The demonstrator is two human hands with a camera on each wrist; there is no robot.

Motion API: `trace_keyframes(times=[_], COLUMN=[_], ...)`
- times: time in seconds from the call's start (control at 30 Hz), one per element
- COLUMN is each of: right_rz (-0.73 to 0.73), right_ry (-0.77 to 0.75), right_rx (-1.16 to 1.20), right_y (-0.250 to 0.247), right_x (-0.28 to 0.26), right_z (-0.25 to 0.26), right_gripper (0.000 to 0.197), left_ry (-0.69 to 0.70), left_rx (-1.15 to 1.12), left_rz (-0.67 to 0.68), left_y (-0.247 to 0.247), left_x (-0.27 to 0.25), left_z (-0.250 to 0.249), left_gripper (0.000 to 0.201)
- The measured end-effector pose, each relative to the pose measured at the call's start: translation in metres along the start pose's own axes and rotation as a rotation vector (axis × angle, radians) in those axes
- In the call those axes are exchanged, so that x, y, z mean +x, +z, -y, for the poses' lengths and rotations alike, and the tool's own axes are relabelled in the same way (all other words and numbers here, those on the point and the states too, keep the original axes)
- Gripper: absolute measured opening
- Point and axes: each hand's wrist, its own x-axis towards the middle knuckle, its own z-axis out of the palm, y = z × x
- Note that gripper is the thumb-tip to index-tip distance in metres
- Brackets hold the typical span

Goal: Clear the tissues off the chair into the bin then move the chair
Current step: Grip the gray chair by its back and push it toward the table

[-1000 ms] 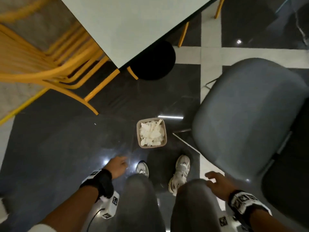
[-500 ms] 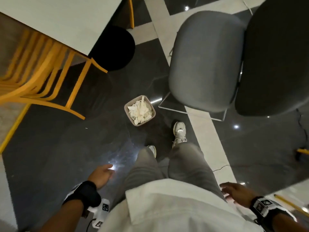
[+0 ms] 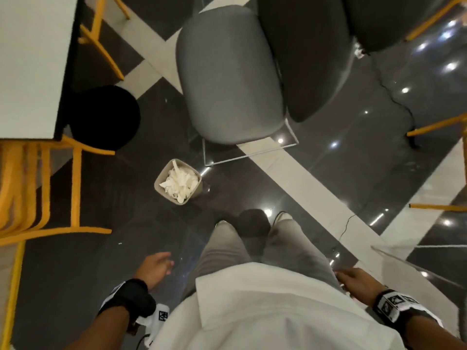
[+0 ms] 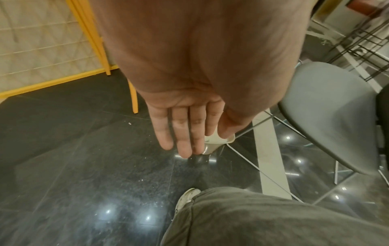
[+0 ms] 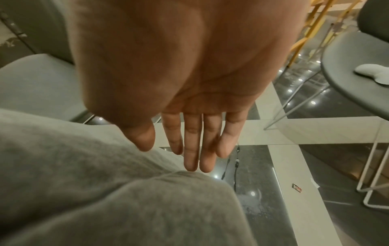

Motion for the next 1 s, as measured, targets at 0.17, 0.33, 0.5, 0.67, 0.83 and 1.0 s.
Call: trace_keyframes(times=[0.17, 0.33, 0.5, 0.67, 0.83, 1.0], right_rz=[0.033, 0.031, -0.005, -0.025, 0.019, 0.014], right_ry=[0.067, 0.079, 0.078, 0.037, -0.003, -0.028], right_rx=[0.084, 0.159, 0.233, 0.218, 0.107, -0.018], right_y=[-0.024, -0.085, -0.170, -0.241, -0.310, -0.388], right_x=[0.012, 0.045, 0.076, 0.101, 0.129, 0.160], right_z=[-0.071, -0.139, -0.187, -0.193, -0.180, -0.152], right_gripper=[0.023, 0.021, 0.020, 0.018, 0.021, 0.027], left_ry=[0.063, 0.081, 0.090, 0.145, 0.173, 0.152], left_rx=[0.060, 0.097, 0.171, 0.211, 0.158, 0.129], left_rz=[0.005, -0.012, -0.012, 0.024, 0.013, 0.011], left_y=[0.050, 0.123, 0.205, 0.272, 0.320, 0.348], left_x=[-0.008, -0.018, -0.041, -0.057, -0.048, -0.023], left_z=[-0.067, -0.121, -0.175, -0.252, -0.326, -0.376], left_gripper=[0.034, 0.037, 0.037, 0.037, 0.032, 0.018])
